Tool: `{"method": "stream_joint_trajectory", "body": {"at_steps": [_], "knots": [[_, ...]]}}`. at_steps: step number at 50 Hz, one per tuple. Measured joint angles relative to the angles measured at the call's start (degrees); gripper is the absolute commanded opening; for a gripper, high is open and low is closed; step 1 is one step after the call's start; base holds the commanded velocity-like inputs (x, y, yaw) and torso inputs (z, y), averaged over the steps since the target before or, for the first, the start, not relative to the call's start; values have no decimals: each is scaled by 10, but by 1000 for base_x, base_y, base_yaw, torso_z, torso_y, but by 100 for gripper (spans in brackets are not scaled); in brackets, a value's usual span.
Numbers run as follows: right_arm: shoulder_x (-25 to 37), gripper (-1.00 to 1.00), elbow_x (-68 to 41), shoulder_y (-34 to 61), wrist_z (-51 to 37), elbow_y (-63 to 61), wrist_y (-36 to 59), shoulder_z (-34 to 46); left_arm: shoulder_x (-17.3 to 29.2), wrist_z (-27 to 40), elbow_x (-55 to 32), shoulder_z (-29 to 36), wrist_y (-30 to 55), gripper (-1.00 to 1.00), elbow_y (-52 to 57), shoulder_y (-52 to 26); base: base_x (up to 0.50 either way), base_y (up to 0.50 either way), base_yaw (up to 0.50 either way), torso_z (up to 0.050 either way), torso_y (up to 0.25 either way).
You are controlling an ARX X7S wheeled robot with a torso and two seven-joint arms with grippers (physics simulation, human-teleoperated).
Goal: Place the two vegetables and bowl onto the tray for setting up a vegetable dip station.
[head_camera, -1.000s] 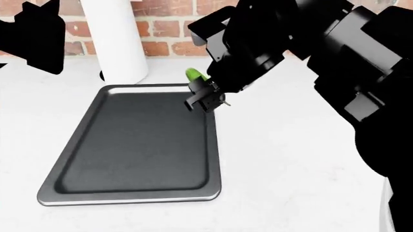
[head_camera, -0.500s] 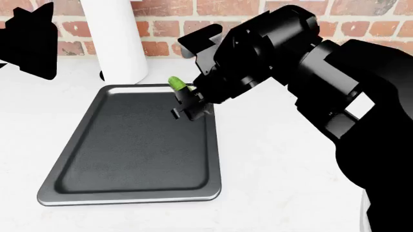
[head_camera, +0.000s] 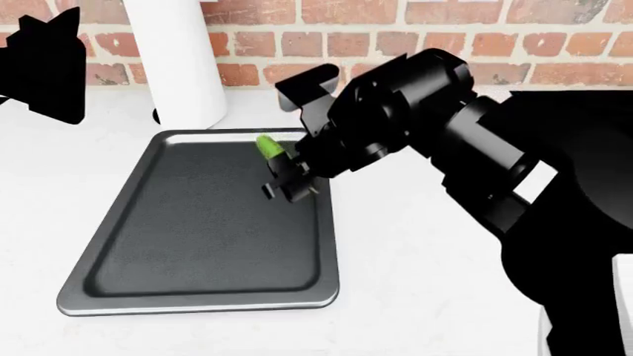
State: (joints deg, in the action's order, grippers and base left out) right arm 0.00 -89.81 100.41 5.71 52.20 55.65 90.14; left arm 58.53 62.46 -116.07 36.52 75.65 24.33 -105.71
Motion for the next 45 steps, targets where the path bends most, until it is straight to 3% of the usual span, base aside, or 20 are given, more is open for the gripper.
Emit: {"method": "stream_joint_trajectory", "body": {"at_steps": [15, 16, 33, 45], "knots": [[0, -100, 1, -3, 2, 2, -6, 0, 1, -3, 2, 3, -1, 100, -1, -3, 0, 0, 0, 0, 0], [0, 100, 1, -2, 1, 2, -7, 0, 1, -3, 2, 3, -1, 100, -1, -3, 0, 0, 0, 0, 0], [0, 100, -22, 61, -7, 28, -9, 1, 0, 1, -5, 9, -1, 100, -6, -18, 0, 0, 0, 0, 0], [20, 100, -51, 147, -43, 15, 40, -5, -2, 14, -24, 19, -9, 100, -13, -29, 0, 0, 0, 0, 0]]}}
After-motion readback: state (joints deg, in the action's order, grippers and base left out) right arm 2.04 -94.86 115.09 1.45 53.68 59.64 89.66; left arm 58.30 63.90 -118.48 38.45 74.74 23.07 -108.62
